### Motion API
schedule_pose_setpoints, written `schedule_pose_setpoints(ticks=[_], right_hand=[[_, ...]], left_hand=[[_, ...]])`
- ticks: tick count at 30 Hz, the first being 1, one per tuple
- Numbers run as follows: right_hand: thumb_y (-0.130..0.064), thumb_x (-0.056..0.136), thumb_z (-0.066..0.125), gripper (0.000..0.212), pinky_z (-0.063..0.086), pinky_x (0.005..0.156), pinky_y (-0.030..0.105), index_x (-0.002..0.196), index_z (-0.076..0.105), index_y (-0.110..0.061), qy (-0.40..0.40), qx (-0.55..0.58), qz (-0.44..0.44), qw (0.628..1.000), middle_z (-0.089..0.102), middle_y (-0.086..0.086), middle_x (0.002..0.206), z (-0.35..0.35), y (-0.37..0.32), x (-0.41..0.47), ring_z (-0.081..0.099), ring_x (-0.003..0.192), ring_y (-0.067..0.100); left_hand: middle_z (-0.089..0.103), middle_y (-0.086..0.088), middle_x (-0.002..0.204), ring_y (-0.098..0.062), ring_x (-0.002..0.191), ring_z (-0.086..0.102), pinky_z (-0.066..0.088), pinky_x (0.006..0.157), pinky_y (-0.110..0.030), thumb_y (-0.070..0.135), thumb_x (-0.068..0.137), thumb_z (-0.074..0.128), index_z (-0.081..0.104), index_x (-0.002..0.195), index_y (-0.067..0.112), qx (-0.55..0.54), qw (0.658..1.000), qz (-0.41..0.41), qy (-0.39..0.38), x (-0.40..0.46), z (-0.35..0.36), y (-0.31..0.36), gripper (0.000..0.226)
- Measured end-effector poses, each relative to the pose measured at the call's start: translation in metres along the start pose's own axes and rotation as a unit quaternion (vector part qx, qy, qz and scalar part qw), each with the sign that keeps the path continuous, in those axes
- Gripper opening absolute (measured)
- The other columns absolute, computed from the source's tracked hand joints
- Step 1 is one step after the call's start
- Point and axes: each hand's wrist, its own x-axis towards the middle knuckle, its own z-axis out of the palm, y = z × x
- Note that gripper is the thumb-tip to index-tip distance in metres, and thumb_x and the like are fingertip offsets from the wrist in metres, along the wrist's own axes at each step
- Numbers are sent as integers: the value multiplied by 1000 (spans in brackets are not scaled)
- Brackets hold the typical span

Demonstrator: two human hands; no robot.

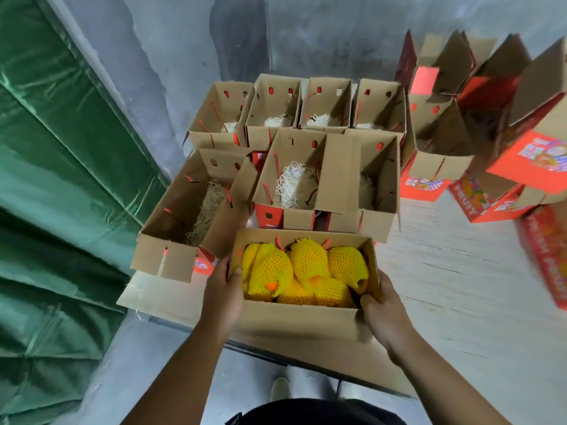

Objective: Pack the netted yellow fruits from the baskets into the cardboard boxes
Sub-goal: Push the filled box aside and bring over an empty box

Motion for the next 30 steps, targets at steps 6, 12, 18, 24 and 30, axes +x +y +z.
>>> schedule_pose_setpoints(ticks=[6, 12, 18, 24, 30], right_hand=[[-32, 77, 56, 77, 37, 105, 51, 150, 42, -12, 140, -198, -107, 964, 46, 21, 143, 7, -21, -8, 41, 130, 40], [-37, 86, 63, 68, 33, 110, 48, 150, 41, -30, 61, -288, -203, 934, 38, 7, 145, 48, -62, -9, 36, 134, 29], [-26, 93, 64, 57, 30, 114, 46, 147, 45, -31, -1, -240, -210, 948, 42, -2, 144, 63, -78, -7, 36, 137, 24], [-11, 95, 61, 46, 37, 114, 29, 139, 54, -26, -3, -115, -235, 965, 56, -6, 138, 51, -96, -6, 50, 130, 13], [-23, 100, 63, 27, 50, 105, 32, 123, 59, -38, -1, 138, -174, 975, 69, -7, 119, 25, -133, -12, 65, 115, 6]], left_hand=[[63, 34, 94, 18, 89, 58, 44, 63, -2, 22, 105, 53, 64, 118, 32, 20, 990, 112, 80, -13, -30, 20, 20], [63, -4, 121, -26, 111, 59, 53, 92, -42, 29, 98, 63, 56, 133, 17, 274, 938, 170, 126, 47, -57, 51, 38], [72, -10, 95, -41, 93, 66, 53, 87, -46, 39, 106, 42, 69, 104, 20, 372, 919, 110, 64, 75, -89, 58, 33], [72, -22, 103, -46, 94, 63, 53, 85, -52, 20, 100, 57, 68, 130, 25, 311, 908, 217, 178, 53, -137, 97, 32], [60, -19, 78, -35, 78, 51, 27, 71, -35, 17, 99, 57, 70, 132, 20, 303, 846, 390, 202, 10, -126, 151, 35]])
